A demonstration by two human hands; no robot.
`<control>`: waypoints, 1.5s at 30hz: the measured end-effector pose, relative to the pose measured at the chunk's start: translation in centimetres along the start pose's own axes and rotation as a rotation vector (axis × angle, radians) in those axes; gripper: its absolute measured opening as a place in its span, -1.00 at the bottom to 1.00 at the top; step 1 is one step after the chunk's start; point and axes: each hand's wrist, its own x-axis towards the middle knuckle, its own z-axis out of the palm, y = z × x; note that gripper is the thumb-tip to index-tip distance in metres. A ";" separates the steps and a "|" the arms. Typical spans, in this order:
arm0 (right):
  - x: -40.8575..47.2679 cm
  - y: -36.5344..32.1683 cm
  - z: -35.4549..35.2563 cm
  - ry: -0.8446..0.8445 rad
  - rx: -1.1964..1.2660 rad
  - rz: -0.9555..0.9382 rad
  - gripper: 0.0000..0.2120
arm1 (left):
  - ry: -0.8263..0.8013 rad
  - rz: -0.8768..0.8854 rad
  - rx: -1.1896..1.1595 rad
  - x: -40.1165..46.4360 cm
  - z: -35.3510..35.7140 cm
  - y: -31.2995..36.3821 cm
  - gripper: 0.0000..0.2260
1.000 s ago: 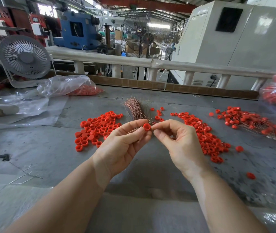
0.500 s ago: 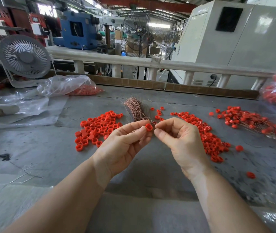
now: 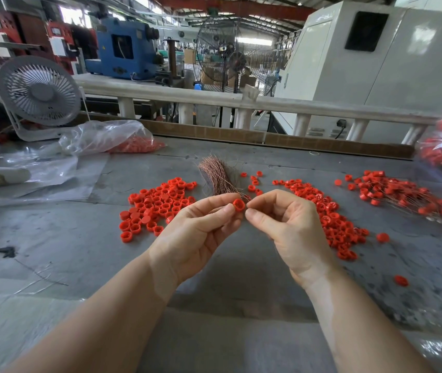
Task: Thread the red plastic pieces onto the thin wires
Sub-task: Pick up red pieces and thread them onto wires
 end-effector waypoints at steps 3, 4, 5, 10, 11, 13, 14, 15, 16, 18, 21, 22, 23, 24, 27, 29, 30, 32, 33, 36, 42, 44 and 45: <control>0.0 0.0 0.0 -0.001 -0.013 0.004 -0.74 | -0.002 -0.004 -0.001 0.0 0.0 0.0 -0.82; 0.0 0.0 0.0 0.000 -0.010 0.008 -0.74 | -0.004 -0.006 0.000 0.0 0.0 0.0 -0.82; 0.0 0.0 0.0 0.000 -0.009 0.010 -0.75 | -0.005 -0.008 0.000 0.0 -0.1 0.0 -0.82; 0.0 -0.1 0.0 -0.010 0.012 0.012 -0.75 | -0.020 -0.014 -0.020 0.0 0.0 0.0 -0.80; 0.0 -0.1 0.0 -0.011 0.016 0.012 -0.75 | -0.023 -0.015 -0.022 0.0 0.0 0.0 -0.80; 0.0 -0.1 0.0 -0.013 0.020 0.012 -0.75 | -0.026 -0.012 -0.018 0.0 0.0 0.0 -0.80; 0.0 -0.2 0.0 -0.015 0.020 0.011 -0.75 | -0.026 -0.010 -0.016 0.0 0.0 0.0 -0.81; 0.0 -0.2 0.0 -0.015 0.021 0.010 -0.75 | -0.024 -0.007 -0.012 0.0 0.0 0.0 -0.81; 0.0 -0.2 0.0 -0.013 0.026 0.010 -0.75 | -0.022 -0.004 -0.008 0.0 0.0 0.0 -0.81; -0.1 -0.3 0.0 -0.005 0.037 0.010 -0.74 | -0.020 0.001 0.002 0.0 0.0 0.0 -0.82; -0.1 -0.3 0.0 0.002 0.042 0.006 -0.75 | -0.011 0.013 0.015 0.0 0.0 -0.1 -0.83; -0.1 -0.3 0.0 0.006 0.045 0.006 -0.75 | -0.007 0.017 0.017 0.0 0.0 -0.1 -0.84; -0.1 -0.3 0.0 0.011 0.050 0.007 -0.75 | -0.003 0.019 0.018 0.0 0.0 -0.1 -0.84; -0.1 -0.4 0.0 0.015 0.055 0.008 -0.76 | -0.001 0.021 0.018 -0.1 0.0 -0.1 -0.84; -0.1 -0.4 -0.1 0.021 0.074 0.009 -0.75 | 0.006 0.024 0.017 -0.1 0.1 -0.1 -0.84; -0.1 -0.5 -0.1 0.021 0.076 0.009 -0.75 | 0.007 0.022 0.014 -0.1 0.1 0.0 -0.85; 0.0 -0.5 0.0 0.021 0.076 0.009 -0.76 | 0.005 0.020 0.013 -0.1 0.1 0.0 -0.84; 0.0 -0.4 0.0 0.019 0.079 0.010 -0.76 | -0.001 0.015 0.013 -0.1 0.2 0.0 -0.84; 0.0 -0.4 0.0 0.017 0.081 0.010 -0.76 | -0.005 0.012 0.012 -0.1 0.2 0.0 -0.83; -0.1 -0.4 -0.1 0.011 0.083 0.006 -0.76 | -0.013 0.002 0.010 -0.2 0.1 0.0 -0.84; 0.0 -0.4 0.0 -0.004 0.088 0.023 -0.76 | -0.007 -0.004 -0.006 -0.2 0.1 0.1 -0.83; 0.0 -0.3 0.0 0.002 0.085 0.030 -0.76 | -0.005 -0.008 -0.005 -0.2 0.1 0.1 -0.82; 0.0 -0.3 0.0 0.005 0.083 0.032 -0.76 | -0.004 -0.010 -0.005 -0.2 0.1 0.1 -0.83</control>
